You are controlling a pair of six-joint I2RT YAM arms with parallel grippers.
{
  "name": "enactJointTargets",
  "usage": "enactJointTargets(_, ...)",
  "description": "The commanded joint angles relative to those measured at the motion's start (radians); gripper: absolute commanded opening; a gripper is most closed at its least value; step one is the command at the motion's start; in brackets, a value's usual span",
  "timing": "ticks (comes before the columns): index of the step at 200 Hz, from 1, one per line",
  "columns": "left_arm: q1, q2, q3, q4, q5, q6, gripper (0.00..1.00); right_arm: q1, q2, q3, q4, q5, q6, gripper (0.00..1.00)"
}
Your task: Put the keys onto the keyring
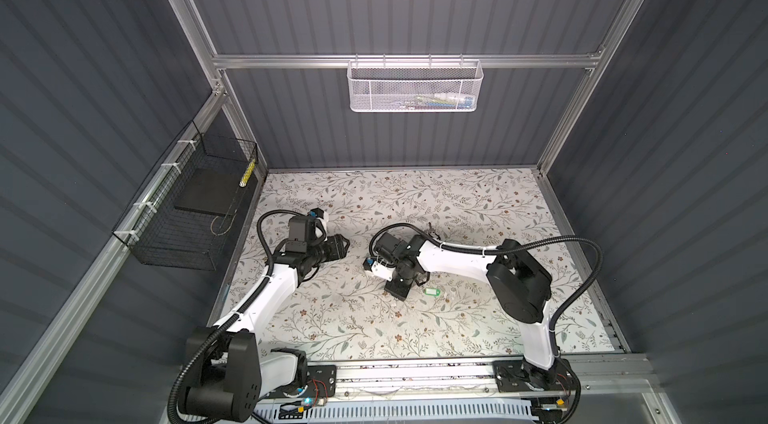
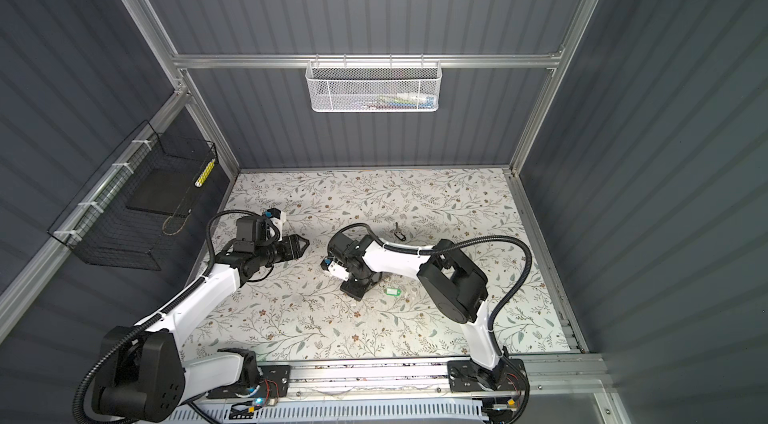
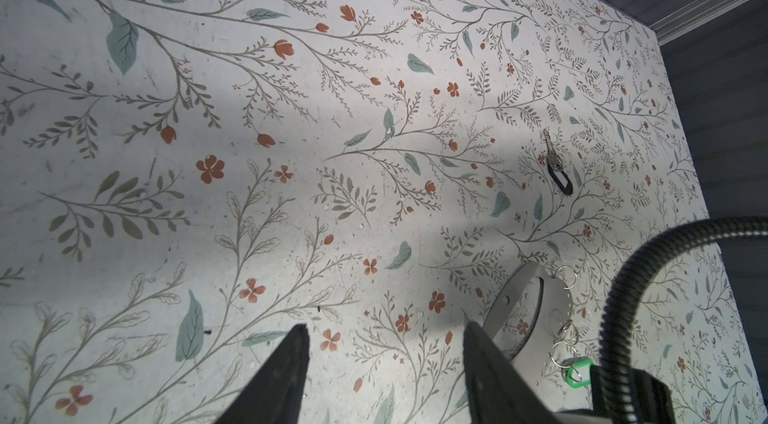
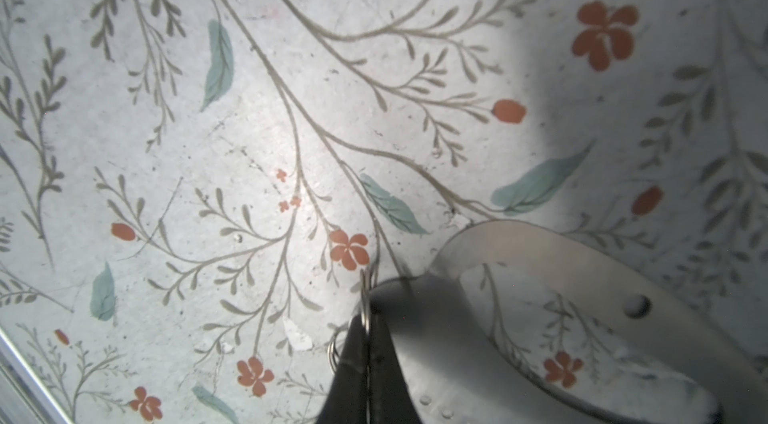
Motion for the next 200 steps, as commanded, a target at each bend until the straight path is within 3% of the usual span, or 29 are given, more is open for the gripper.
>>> enactJointTargets(1, 0.007, -0.006, -0.008, 0.010, 0.028, 0.020, 0.60, 0.008, -0.040, -0.011, 0.008, -0.007, -0.008, 0.00)
enactJointTargets(38, 0.007, -0.025, -0.008, 0.040, 0.105, 0.045, 0.55, 0.008, -0.117, -0.043, 0.036, 0.007, -0.017, 0.00)
enactJointTargets(73, 0.006, -0.081, -0.004, 0.084, 0.186, 0.051, 0.50, -0.025, -0.302, -0.106, 0.085, 0.019, -0.050, 0.00)
enactJointTargets(107, -0.018, -0.178, 0.023, 0.136, 0.286, 0.062, 0.43, -0.128, -0.499, -0.195, 0.147, -0.124, -0.085, 0.00)
enactJointTargets(133, -0.085, -0.238, 0.028, 0.177, 0.350, 0.162, 0.41, -0.177, -0.627, -0.291, 0.241, -0.281, -0.188, 0.00)
enactJointTargets(164, -0.190, -0.302, 0.008, 0.186, 0.385, 0.386, 0.40, -0.239, -0.731, -0.403, 0.405, -0.395, -0.252, 0.00)
enactJointTargets(200, -0.202, -0.383, -0.059, 0.256, 0.495, 0.577, 0.41, -0.267, -0.764, -0.429, 0.436, -0.452, -0.316, 0.00)
